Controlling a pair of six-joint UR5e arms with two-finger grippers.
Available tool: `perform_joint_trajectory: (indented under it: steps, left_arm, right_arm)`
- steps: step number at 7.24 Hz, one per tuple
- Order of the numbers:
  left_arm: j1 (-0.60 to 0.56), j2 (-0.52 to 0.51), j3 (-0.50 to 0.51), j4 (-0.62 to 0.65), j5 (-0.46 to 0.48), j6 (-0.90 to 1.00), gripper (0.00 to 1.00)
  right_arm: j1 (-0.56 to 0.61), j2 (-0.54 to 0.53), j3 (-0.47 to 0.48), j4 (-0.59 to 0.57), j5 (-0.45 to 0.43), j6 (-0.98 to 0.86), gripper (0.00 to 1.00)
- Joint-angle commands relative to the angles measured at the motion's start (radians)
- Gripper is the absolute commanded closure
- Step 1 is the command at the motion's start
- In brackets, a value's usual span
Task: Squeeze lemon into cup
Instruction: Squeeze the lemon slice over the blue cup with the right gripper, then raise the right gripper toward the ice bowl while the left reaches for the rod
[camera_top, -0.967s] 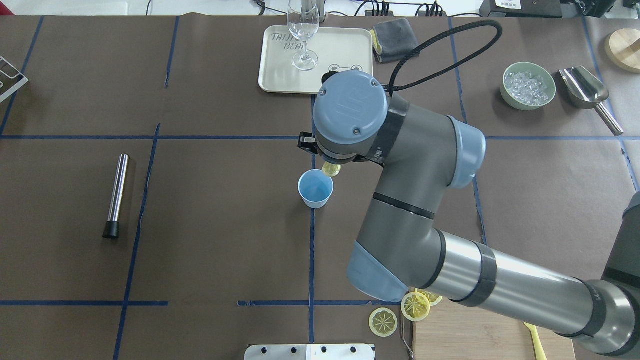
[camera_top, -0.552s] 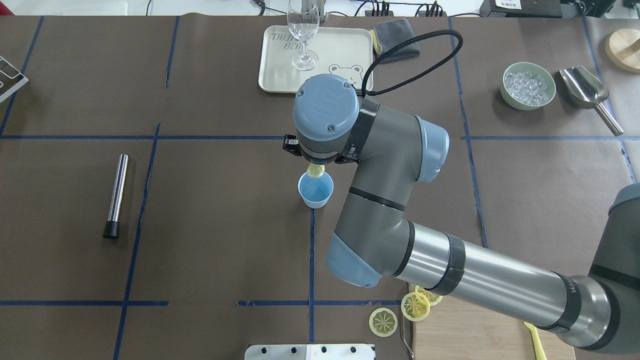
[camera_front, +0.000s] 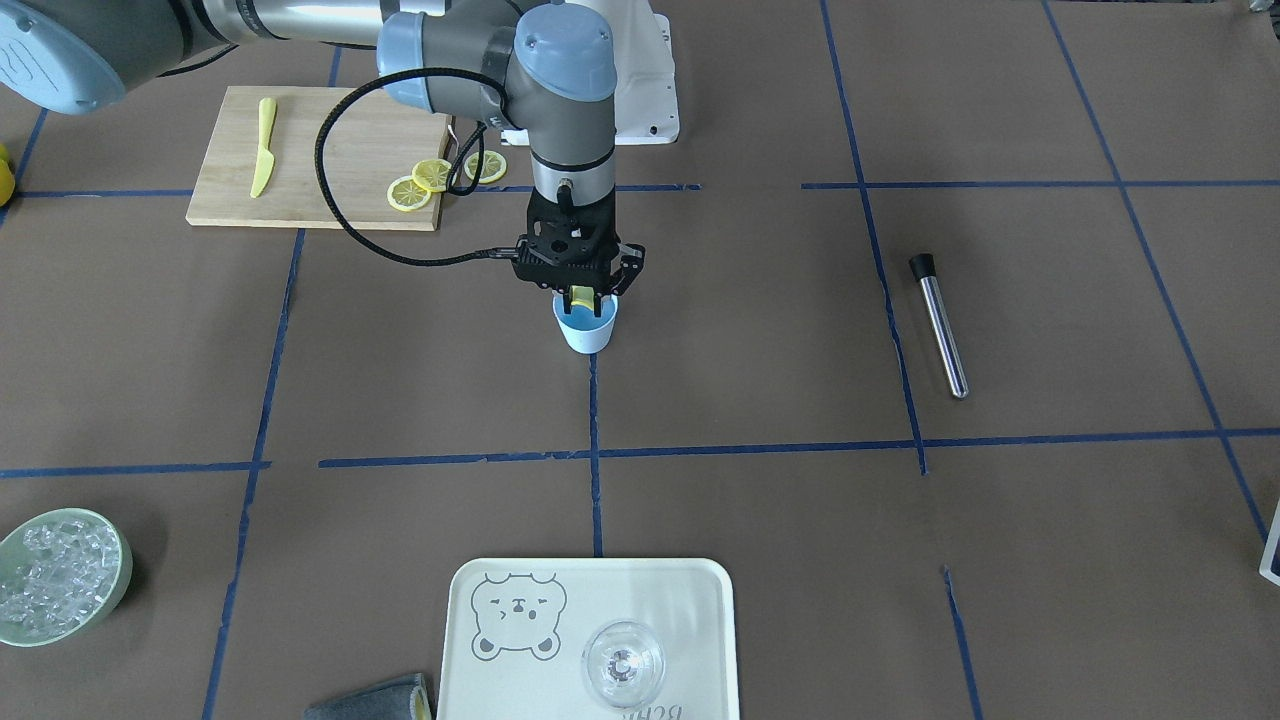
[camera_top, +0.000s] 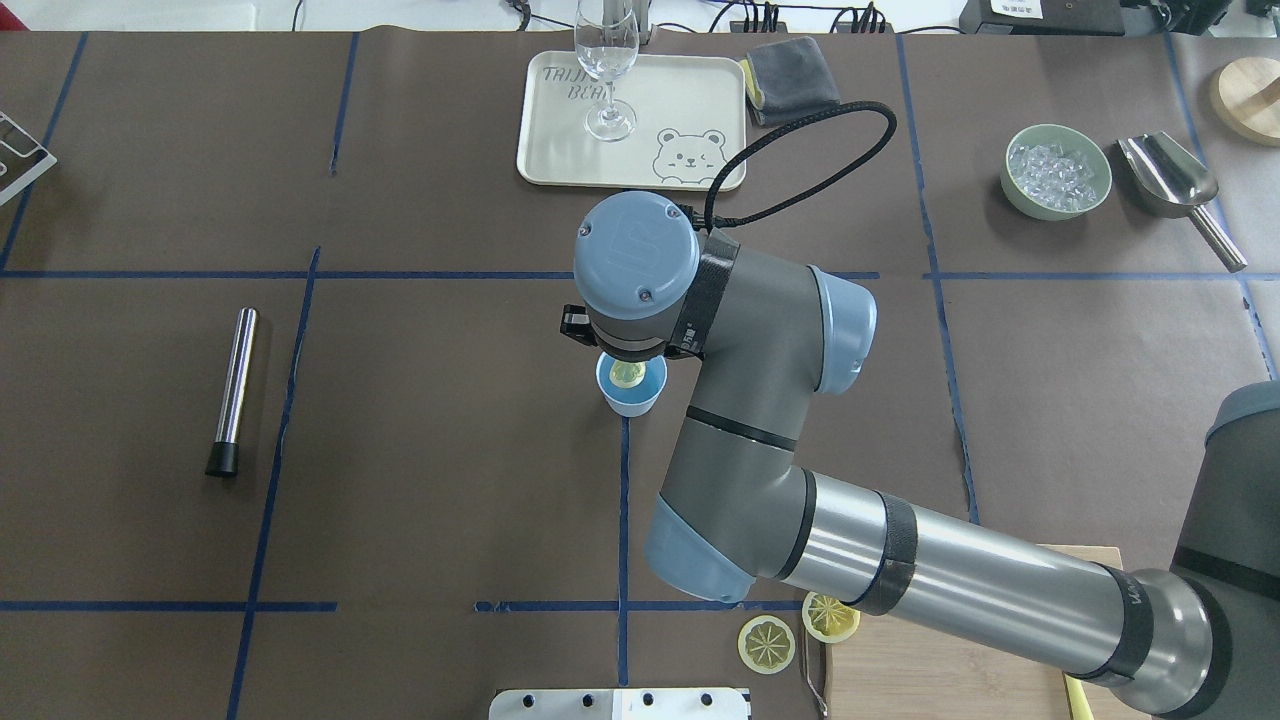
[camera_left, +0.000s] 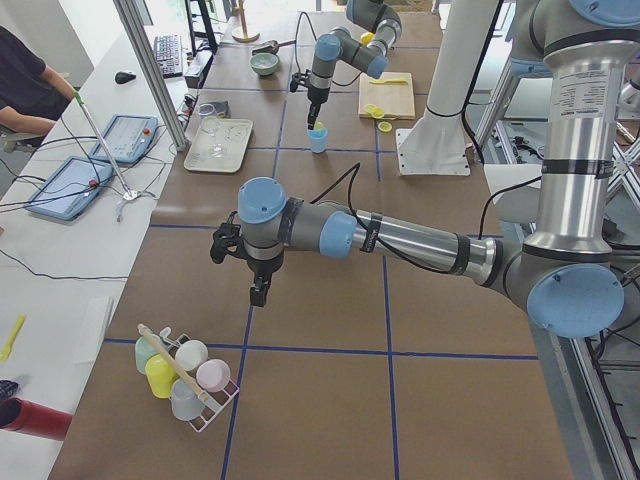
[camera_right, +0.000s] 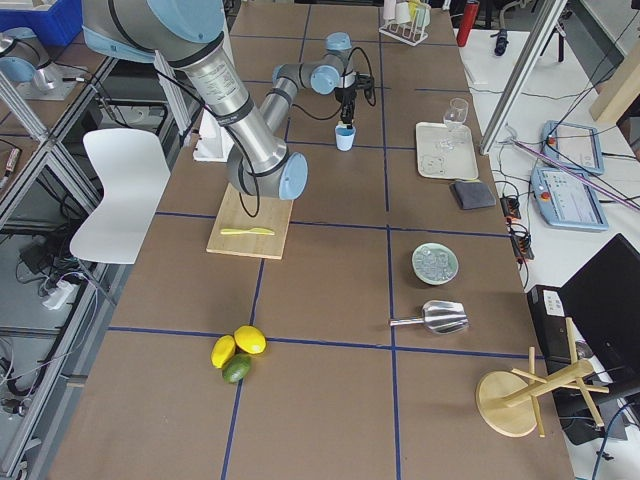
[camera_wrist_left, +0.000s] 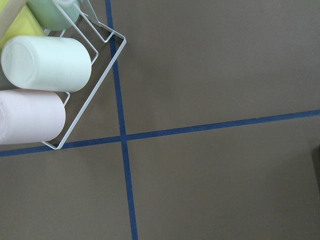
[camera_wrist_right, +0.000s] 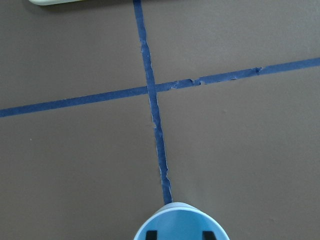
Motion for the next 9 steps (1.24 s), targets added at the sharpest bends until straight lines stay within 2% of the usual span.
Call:
perform_joint_trajectory:
  steps: [1,2,6,7,9]
  left_arm:
    - [0.000,0.000,0.000,0.000,0.000,0.000,0.00]
    - [0.001,0.000,-0.002,0.000,0.000,0.000,0.00]
    - [0.024,-0.030,-0.006,0.003,0.002,-0.053,0.00]
    - [0.076,-0.053,-0.012,0.005,0.009,-0.124,0.00]
    - [0.174,-0.104,-0.018,0.058,0.012,-0.175,0.00]
  right_arm:
    - [-0.001,-0.002,0.000,0.002,0.000,-0.001,0.07]
    - [-0.001,-0.003,0.000,0.004,0.000,-0.001,0.02]
    - [0.032,-0.015,0.010,0.002,0.012,-0.018,0.00]
    - [0.069,-0.061,0.064,0.002,0.034,-0.049,0.00]
    - [0.199,-0.199,0.176,0.004,0.135,-0.220,0.00]
